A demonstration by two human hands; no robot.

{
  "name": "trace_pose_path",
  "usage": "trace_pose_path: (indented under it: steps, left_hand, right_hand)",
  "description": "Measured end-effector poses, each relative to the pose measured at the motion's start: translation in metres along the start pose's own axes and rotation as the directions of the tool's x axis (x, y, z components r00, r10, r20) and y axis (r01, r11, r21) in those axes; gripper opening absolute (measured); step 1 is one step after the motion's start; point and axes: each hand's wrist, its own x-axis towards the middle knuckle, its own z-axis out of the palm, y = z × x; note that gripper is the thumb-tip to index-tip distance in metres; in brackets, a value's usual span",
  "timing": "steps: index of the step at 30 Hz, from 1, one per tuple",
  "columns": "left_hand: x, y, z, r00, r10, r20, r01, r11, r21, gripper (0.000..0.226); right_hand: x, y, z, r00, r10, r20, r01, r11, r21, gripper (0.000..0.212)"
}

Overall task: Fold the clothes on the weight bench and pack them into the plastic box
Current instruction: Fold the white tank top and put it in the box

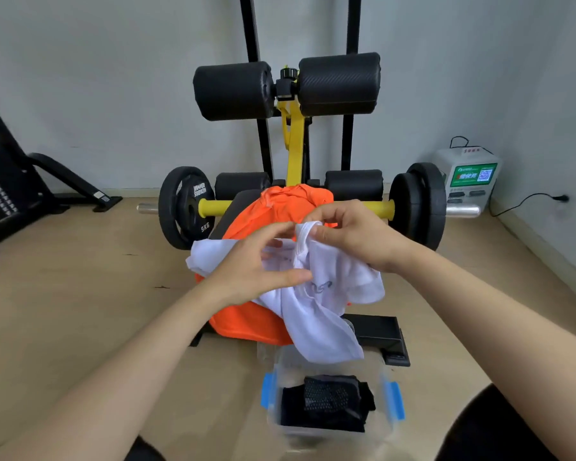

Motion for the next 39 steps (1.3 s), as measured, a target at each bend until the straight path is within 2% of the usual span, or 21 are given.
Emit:
trace_pose_path:
  steps: [2, 3, 5, 6, 9, 11, 12, 15, 17, 18, 20, 23, 26, 29, 33, 39]
  left_hand:
    - [0.005, 0.003, 0.011, 0.999, 0.046, -0.024, -0.046, 0.999, -0.003, 0.025]
    - [0.008, 0.005, 0.012, 0.997, 0.059, -0.053, -0.059, 0.998, -0.004, 0.014]
    - [0.012, 0.004, 0.01, 0.997, 0.05, -0.065, -0.052, 0.998, -0.039, 0.032]
    - [0.013, 0.007, 0.008, 0.996, 0.049, -0.068, -0.054, 0.996, -0.072, 0.034]
    - [0.015, 0.011, -0.001, 0.996, 0.017, -0.087, -0.03, 0.989, -0.146, 0.036]
    - [0.014, 0.01, -0.003, 0.997, -0.008, -0.082, -0.007, 0.985, -0.174, 0.036]
    - [0.013, 0.008, -0.003, 0.997, -0.024, -0.071, 0.01, 0.981, -0.194, 0.037]
    - [0.01, 0.007, 0.0, 0.997, -0.052, -0.06, 0.034, 0.963, -0.266, 0.042]
    - [0.009, 0.008, -0.004, 0.989, -0.101, -0.112, 0.058, 0.94, -0.336, 0.036]
    - [0.009, 0.008, -0.007, 0.98, -0.137, -0.146, 0.073, 0.924, -0.377, 0.029]
    - [0.008, 0.004, -0.017, 0.96, -0.195, -0.201, 0.092, 0.897, -0.432, 0.025]
    - [0.007, -0.007, -0.031, 0.912, -0.296, -0.283, 0.128, 0.862, -0.491, 0.023]
    - [0.006, -0.019, -0.045, 0.848, -0.363, -0.385, 0.165, 0.873, -0.46, 0.017]
    - [0.002, -0.035, -0.058, 0.824, -0.341, -0.453, 0.196, 0.921, -0.336, 0.036]
    - [0.001, -0.044, -0.064, 0.812, -0.361, -0.459, 0.234, 0.921, -0.311, 0.055]
    - [0.001, -0.054, -0.063, 0.81, -0.432, -0.396, 0.309, 0.889, -0.339, 0.061]
  right_hand:
    - [-0.004, -0.003, -0.002, 1.0, -0.016, 0.026, 0.016, 1.0, 0.009, 0.012]
    - [-0.006, -0.004, -0.005, 0.999, -0.016, 0.03, 0.016, 1.0, 0.013, 0.012]
    - [-0.01, -0.003, -0.012, 0.999, -0.001, 0.039, 0.001, 1.0, 0.01, 0.012]
    - [-0.012, 0.0, -0.016, 0.999, 0.015, 0.045, -0.015, 1.0, -0.003, 0.013]
    - [-0.02, 0.009, -0.027, 0.989, 0.107, 0.105, -0.102, 0.993, -0.055, 0.024]
    - [-0.025, 0.015, -0.032, 0.975, 0.168, 0.144, -0.146, 0.978, -0.151, 0.033]
    - [-0.026, 0.017, -0.034, 0.968, 0.189, 0.165, -0.151, 0.964, -0.217, 0.033]
    - [-0.03, 0.024, -0.044, 0.936, 0.274, 0.222, -0.182, 0.915, -0.362, 0.013]
    - [-0.033, 0.027, -0.053, 0.914, 0.343, 0.219, -0.227, 0.876, -0.425, 0.024]
    - [-0.034, 0.031, -0.058, 0.905, 0.37, 0.212, -0.253, 0.866, -0.431, 0.024]
    - [-0.038, 0.033, -0.065, 0.899, 0.381, 0.215, -0.288, 0.885, -0.366, 0.021]
    - [-0.04, 0.036, -0.07, 0.91, 0.369, 0.188, -0.305, 0.905, -0.298, 0.039]
    - [-0.042, 0.042, -0.073, 0.914, 0.369, 0.168, -0.316, 0.908, -0.274, 0.029]
    - [-0.041, 0.049, -0.074, 0.914, 0.381, 0.139, -0.348, 0.913, -0.213, 0.017]
    - [-0.038, 0.054, -0.072, 0.908, 0.402, 0.118, -0.381, 0.909, -0.167, 0.017]
    - [-0.034, 0.057, -0.067, 0.905, 0.42, 0.068, -0.424, 0.904, 0.055, 0.056]
